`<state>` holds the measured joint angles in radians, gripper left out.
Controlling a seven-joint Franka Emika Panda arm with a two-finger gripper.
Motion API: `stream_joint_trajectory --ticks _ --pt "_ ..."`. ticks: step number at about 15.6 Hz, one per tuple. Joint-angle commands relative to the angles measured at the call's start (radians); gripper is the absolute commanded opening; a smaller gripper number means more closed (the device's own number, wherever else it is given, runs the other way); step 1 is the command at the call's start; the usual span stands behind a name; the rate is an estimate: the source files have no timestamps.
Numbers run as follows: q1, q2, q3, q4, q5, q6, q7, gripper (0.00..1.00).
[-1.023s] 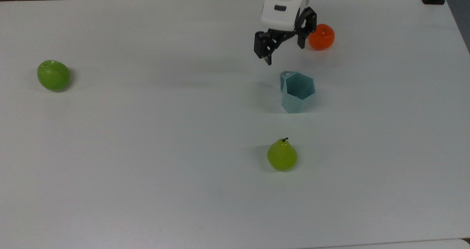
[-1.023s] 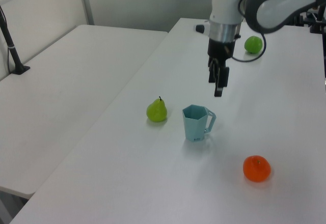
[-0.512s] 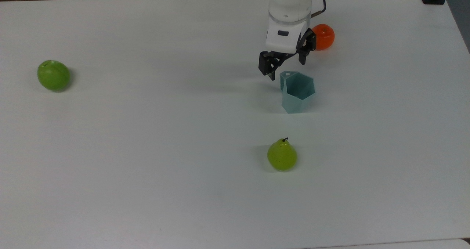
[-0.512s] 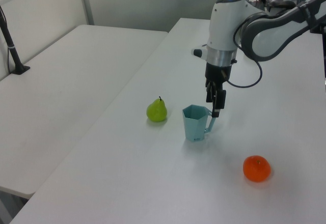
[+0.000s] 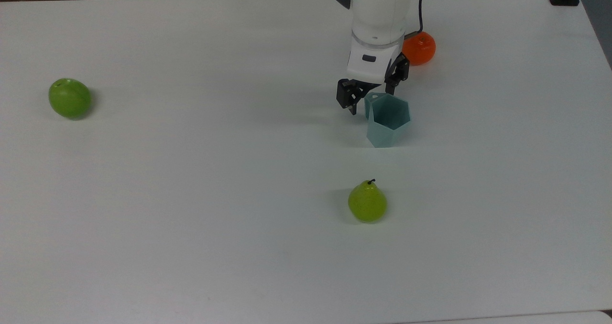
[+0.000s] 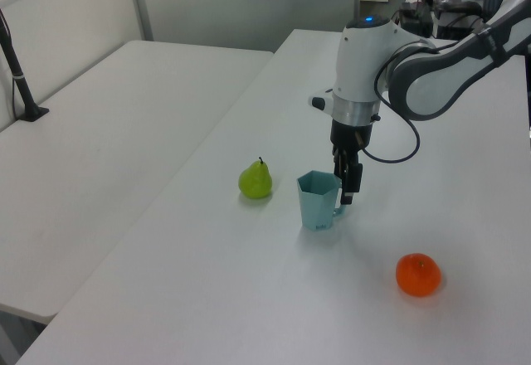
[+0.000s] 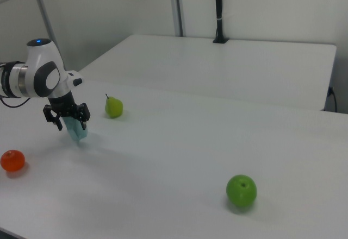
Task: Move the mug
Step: 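Close the gripper on the mug rim and lift it slightly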
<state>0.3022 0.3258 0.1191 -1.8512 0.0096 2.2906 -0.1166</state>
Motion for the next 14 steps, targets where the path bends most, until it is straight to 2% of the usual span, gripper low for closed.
stream_joint_trajectory --ticks 1,4,11,14 --pt "0.009 0.001 -0.002 -0.023 -0.023 0.036 0.037 0.81" --pt "0.009 0.001 -0.002 -0.025 -0.023 0.036 0.037 0.71" --pt "0.009 0.003 -0.001 -0.023 -0.023 0.036 0.041 0.34" --pt "0.009 0.003 0.004 -0.023 -0.025 0.036 0.041 0.09"
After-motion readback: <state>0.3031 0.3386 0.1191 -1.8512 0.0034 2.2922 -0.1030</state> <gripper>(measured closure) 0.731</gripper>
